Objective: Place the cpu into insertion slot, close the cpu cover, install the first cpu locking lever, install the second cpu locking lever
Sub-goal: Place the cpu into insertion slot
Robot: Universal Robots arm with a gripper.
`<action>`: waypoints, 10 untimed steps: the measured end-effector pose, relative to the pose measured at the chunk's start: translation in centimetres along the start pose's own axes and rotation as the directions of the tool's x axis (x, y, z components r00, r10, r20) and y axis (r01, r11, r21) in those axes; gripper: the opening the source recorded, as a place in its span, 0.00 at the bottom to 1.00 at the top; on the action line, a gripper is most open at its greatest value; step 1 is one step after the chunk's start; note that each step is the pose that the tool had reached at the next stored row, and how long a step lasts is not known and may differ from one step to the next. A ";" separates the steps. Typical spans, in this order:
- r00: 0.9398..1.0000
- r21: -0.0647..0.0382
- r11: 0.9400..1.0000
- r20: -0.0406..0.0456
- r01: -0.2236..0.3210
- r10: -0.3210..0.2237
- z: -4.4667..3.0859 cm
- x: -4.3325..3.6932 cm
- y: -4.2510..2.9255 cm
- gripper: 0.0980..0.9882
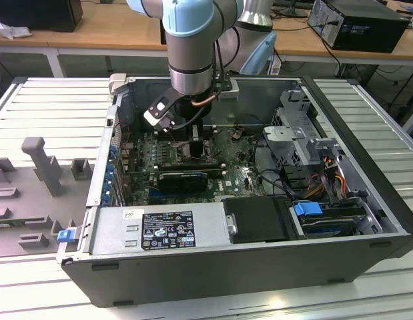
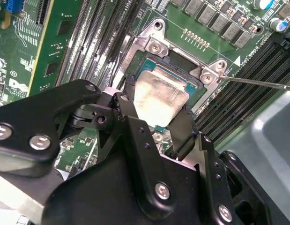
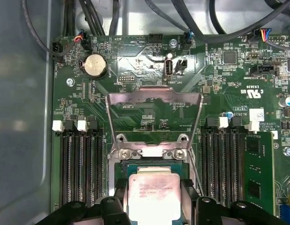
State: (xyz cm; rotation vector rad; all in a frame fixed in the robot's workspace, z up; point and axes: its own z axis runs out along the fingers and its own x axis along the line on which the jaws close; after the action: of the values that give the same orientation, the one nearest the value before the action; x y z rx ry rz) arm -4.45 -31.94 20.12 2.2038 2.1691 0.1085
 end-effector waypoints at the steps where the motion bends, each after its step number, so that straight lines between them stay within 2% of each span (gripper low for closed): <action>1: 1.000 0.000 1.000 0.000 0.000 0.000 0.01 0.00 0.00 0.49; 5: 1.000 0.000 1.000 0.000 0.000 0.000 0.01 0.01 0.00 0.51; 6: 1.000 0.000 1.000 0.000 0.000 0.000 0.07 0.01 0.00 0.58; 10: 1.000 0.000 1.000 0.000 0.000 0.000 0.11 -0.10 -0.01 0.58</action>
State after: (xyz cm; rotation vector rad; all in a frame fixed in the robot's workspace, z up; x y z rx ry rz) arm -4.46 -32.04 20.01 2.2041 2.1686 0.1089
